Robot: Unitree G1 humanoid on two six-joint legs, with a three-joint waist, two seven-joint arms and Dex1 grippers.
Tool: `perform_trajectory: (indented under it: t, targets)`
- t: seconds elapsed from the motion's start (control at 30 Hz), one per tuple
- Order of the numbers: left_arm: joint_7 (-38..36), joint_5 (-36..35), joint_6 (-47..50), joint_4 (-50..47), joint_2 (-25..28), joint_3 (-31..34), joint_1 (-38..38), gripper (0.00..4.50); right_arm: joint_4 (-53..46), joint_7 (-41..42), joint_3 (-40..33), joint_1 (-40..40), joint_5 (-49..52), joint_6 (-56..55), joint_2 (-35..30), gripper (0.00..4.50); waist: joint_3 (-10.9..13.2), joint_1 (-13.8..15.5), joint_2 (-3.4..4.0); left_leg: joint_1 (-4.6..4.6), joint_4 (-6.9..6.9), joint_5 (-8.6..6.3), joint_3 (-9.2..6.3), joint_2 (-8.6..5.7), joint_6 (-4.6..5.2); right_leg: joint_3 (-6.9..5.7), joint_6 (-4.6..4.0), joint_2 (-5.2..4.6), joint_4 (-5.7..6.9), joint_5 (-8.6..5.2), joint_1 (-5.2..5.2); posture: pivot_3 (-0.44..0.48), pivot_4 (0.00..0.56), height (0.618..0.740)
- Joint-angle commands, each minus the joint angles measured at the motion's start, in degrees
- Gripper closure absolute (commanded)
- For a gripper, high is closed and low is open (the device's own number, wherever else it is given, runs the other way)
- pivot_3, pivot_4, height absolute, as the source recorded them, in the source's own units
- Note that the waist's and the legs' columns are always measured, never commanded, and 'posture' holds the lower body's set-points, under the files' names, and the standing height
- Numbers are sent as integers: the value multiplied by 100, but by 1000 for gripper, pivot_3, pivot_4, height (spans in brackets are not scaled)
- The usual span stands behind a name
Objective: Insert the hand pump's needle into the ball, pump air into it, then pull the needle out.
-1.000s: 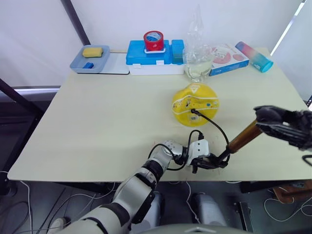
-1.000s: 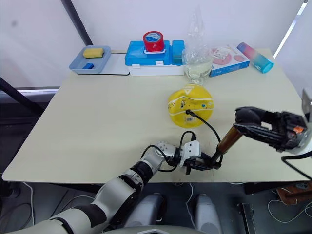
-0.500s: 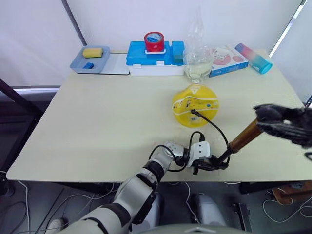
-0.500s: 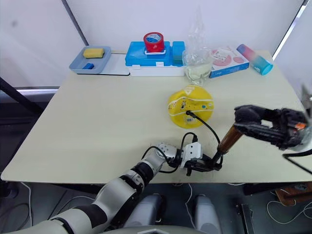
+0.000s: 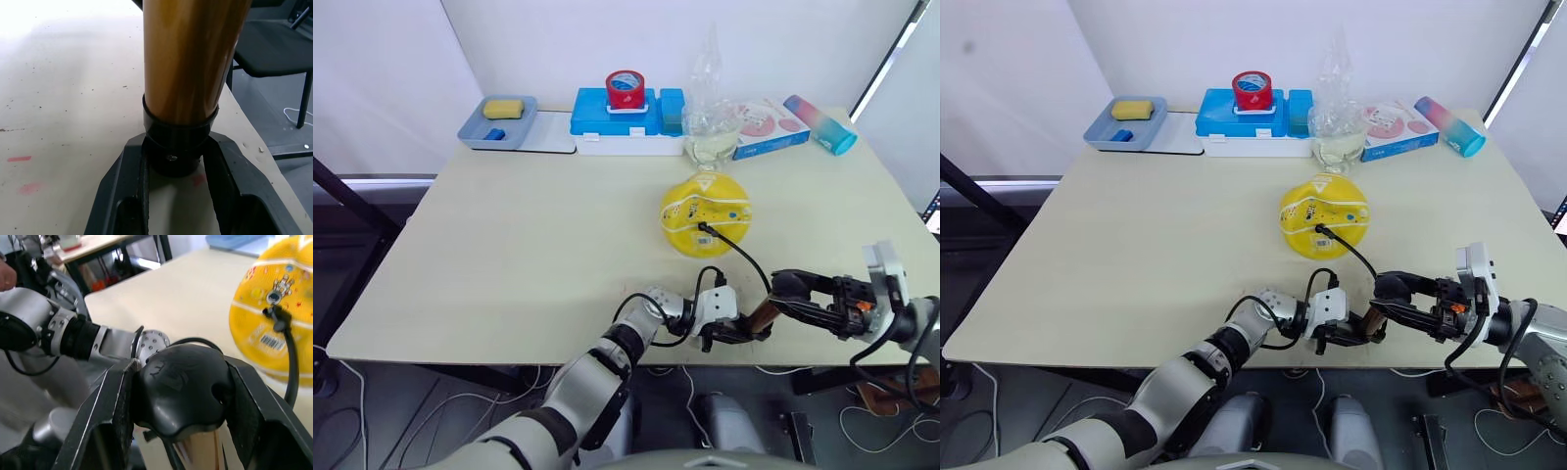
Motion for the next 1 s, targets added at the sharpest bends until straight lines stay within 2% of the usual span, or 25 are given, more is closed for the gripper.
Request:
perform_trajectory:
  t: [0.03, 0.27, 0.43, 0.7, 0.87, 1.0]
  targets:
    - [20, 251, 120, 250, -10, -138, -79, 3397, 78, -145, -403, -52, 66, 88, -84, 2546, 0, -2, 1, 2, 3, 0, -3, 0, 0, -4, 0, 0, 0, 0, 4, 0, 150, 739]
    - [236, 300, 162, 413, -187, -95, -277, 3397, 79, 44, -1410, -536, 949, 754, -839, 2546, 11, -5, 25, -23, 15, 0, -3, -7, 1, -5, 5, -7, 0, 2, -9, 0, 150, 739]
    - [317, 337, 230, 490, -356, -153, -297, 3397, 222, 291, -1796, -517, 946, 821, -1119, 2546, 12, -3, 25, -25, 13, -1, -12, -2, 1, -14, 4, 0, 0, 1, -10, 0, 150, 739]
    - [383, 398, 338, 616, -578, -219, -317, 3397, 338, 179, -2663, -1008, 2035, 2125, -1920, 2546, 16, 0, 37, -26, 16, -1, -9, -3, 2, -13, 4, -6, 0, 2, -9, 0, 150, 739]
    - [361, 414, 318, 626, -689, -270, -300, 3397, 241, 137, -2747, -986, 2144, 2516, -1999, 2547, 14, 0, 36, -28, 16, -2, -7, -2, 3, -13, 4, -7, -2, 2, -9, 0, 150, 739]
    - [369, 367, 326, 640, -702, -239, -259, 3397, -85, 3, -2319, -647, 1688, 2326, -1646, 2547, 2, 1, 18, -27, 16, -2, -9, -1, 3, -15, 4, -6, -2, 2, -8, 0, 150, 739]
